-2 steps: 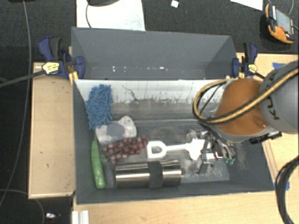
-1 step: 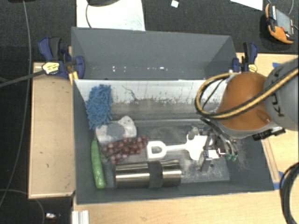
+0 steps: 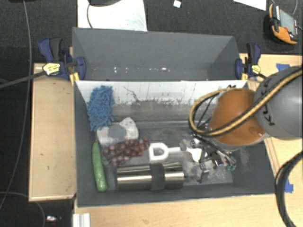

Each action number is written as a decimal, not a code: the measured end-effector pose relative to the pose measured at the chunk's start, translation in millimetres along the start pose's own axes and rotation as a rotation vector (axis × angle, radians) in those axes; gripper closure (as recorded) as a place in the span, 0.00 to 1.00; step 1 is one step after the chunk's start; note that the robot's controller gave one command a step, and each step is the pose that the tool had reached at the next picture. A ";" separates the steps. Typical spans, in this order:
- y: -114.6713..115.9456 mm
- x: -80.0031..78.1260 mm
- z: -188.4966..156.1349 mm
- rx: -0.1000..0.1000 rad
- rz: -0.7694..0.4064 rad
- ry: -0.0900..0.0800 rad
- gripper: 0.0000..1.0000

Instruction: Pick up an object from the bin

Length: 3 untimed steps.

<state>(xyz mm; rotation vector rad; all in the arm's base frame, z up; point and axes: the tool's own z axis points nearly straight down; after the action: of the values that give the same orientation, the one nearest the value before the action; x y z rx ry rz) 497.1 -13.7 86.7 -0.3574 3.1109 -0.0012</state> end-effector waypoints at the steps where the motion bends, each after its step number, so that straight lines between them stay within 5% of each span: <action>1: -15.0 7.0 -66.1 0.001 0.287 -0.004 0.00; 2: -12.5 4.5 -57.1 0.004 0.219 -0.020 0.00; 3: -43.0 13.9 -57.8 0.007 0.074 -0.023 0.00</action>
Offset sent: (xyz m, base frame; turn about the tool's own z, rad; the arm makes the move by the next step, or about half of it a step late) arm -0.0104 -0.0008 -0.0011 0.0235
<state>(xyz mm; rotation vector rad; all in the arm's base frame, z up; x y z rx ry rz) 492.8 -58.8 144.4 -0.2399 3.0986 -0.0081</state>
